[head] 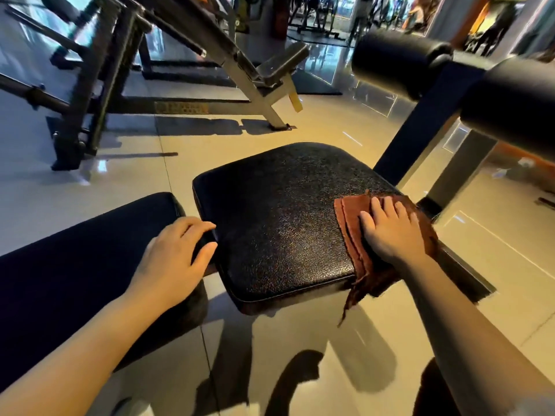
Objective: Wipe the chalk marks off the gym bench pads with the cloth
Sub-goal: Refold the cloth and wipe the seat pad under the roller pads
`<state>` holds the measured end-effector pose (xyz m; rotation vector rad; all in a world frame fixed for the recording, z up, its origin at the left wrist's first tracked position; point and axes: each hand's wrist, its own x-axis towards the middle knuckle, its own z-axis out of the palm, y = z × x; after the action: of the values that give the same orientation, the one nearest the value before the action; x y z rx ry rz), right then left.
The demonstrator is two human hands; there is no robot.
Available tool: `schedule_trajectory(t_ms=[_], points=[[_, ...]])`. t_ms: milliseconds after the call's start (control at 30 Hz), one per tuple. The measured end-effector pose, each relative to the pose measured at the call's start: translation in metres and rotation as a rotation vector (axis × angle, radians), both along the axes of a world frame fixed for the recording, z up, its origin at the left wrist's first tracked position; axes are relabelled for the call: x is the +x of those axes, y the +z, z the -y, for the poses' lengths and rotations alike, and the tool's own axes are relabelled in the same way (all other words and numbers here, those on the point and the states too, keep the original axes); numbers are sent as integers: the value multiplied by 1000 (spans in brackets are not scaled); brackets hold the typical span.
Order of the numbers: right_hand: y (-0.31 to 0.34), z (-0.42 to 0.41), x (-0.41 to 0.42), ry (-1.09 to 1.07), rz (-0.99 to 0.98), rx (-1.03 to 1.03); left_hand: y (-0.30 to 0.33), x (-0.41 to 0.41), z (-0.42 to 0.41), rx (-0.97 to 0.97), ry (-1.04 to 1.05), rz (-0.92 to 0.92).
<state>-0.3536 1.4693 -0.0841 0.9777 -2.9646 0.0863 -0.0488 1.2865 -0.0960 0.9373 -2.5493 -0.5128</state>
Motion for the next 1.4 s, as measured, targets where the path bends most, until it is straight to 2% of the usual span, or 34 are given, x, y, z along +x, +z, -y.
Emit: schedule_trajectory(t_ms=[167, 367, 500, 600, 700, 867, 1000, 1133, 1200, 1300, 1400], points=[[-1, 33, 64, 211, 69, 40, 17, 11, 1, -9, -6, -43], [-21, 87, 181, 507, 10, -14, 37, 26, 0, -33, -40, -60], [-33, 82, 212, 726, -162, 96, 38, 37, -6, -50, -51, -44], [-38, 60, 201, 873, -225, 73, 32, 42, -13, -26, -53, 3], [-41, 31, 169, 929, -246, 15, 29, 44, -16, -69, -95, 139], [-24, -27, 96, 826, -270, 3, 25, 60, -19, -112, -100, 225], [-23, -25, 94, 859, -295, 57, 25, 67, -25, -96, -93, 184], [-35, 10, 136, 1035, -390, -33, 29, 59, -31, 17, -118, -19], [-38, 36, 169, 1053, -402, -60, 30, 53, -33, 10, -122, -72], [-48, 55, 189, 1048, -429, 57, 27, 43, -34, -16, -120, -60], [-56, 38, 164, 1029, -561, -109, 25, 32, -35, -42, -153, -43]])
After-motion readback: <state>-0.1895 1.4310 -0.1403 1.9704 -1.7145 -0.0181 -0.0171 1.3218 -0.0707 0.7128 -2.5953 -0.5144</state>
